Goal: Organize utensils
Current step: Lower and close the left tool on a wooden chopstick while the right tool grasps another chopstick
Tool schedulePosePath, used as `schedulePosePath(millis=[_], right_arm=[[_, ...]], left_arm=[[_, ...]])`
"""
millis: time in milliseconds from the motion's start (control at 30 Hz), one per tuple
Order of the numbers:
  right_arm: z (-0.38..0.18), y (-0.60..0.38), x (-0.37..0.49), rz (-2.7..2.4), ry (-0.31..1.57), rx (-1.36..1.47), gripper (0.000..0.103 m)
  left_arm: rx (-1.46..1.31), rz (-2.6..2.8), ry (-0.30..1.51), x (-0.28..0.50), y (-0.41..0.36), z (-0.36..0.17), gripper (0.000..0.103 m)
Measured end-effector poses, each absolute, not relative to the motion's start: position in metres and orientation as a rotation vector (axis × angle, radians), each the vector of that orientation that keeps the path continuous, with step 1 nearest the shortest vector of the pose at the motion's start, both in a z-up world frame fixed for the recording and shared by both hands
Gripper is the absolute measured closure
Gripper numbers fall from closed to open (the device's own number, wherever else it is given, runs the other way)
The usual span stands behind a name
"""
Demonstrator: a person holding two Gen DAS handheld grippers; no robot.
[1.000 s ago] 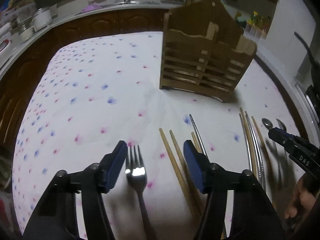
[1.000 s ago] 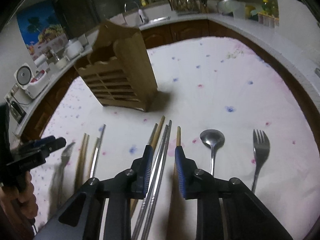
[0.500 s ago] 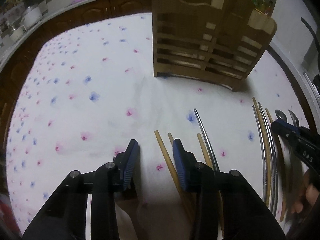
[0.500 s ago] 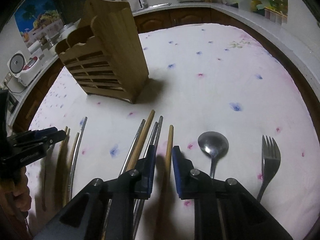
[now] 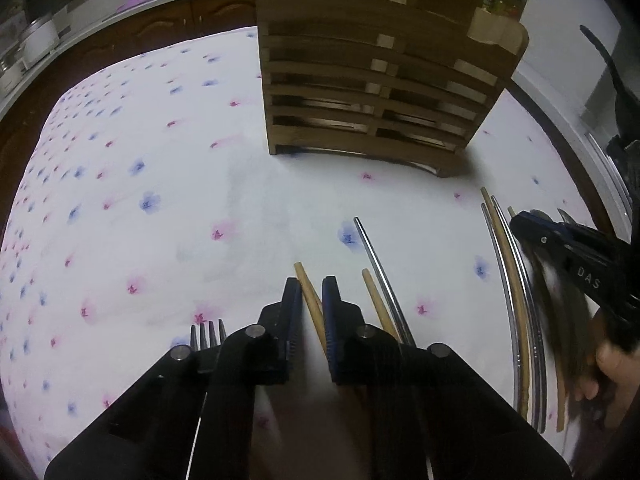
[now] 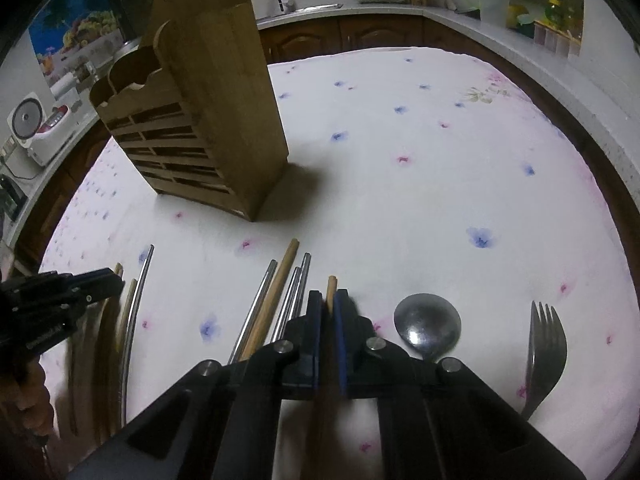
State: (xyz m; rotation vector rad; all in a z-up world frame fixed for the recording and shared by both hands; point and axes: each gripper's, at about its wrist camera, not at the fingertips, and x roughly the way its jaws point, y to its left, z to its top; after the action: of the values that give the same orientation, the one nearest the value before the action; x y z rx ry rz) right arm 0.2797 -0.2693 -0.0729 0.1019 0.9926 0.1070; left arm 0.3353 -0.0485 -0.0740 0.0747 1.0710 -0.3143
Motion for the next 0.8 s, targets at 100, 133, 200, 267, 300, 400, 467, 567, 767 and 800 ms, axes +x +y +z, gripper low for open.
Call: schedulePosePath(millis=[100, 133, 200, 267, 300, 400, 467, 567, 767, 800], right_arm=[[-0.073, -0.271, 0.280, 0.112, 0.990, 0.114, 0.097], [-0.073, -0.271, 0.280, 0.114, 0.989, 0.117, 0.097], [-0.073, -0.272, 0.280, 0.118, 0.984, 0.120, 0.097], [-0.074, -0.272, 0.279, 0.117, 0.980, 0.125, 0.097], [-0.074, -0.272, 0.279, 0.117, 0.980, 0.122, 0.097], [-0.074, -0.271, 0.278, 0.118, 0.978, 0.116, 0.097], [-0.074, -0.272, 0.279, 0.121, 0.980, 0.124, 0.097], [-0.074, -0.272, 0.280, 0.123, 0.981, 0.124, 0.097], [-0.074, -0.272, 0.281, 0.125, 0.975, 0.124, 0.097], [-0.073, -0.272, 0.281, 0.125, 0.975, 0.129, 0.098]], left_arm=[[0.023, -0.315, 1.083, 0.335, -0.038, -0.069, 0.093], [0.010, -0.319, 1.075, 0.334, -0.035, -0.065, 0.092], [0.018, -0.305, 1.065, 0.332, -0.033, -0.062, 0.092], [0.010, -0.305, 1.068, 0.332, -0.028, -0.063, 0.092], [0.010, -0.302, 1.078, 0.334, -0.028, -0.065, 0.092], [0.005, -0.305, 1.084, 0.335, -0.033, -0.072, 0.092], [0.005, -0.309, 1.084, 0.337, -0.036, -0.073, 0.092], [0.034, -0.316, 1.090, 0.343, -0.045, -0.075, 0.093], [0.120, -0.322, 1.056, 0.338, -0.053, -0.074, 0.095], [0.115, -0.327, 1.056, 0.337, -0.051, -0.073, 0.096]])
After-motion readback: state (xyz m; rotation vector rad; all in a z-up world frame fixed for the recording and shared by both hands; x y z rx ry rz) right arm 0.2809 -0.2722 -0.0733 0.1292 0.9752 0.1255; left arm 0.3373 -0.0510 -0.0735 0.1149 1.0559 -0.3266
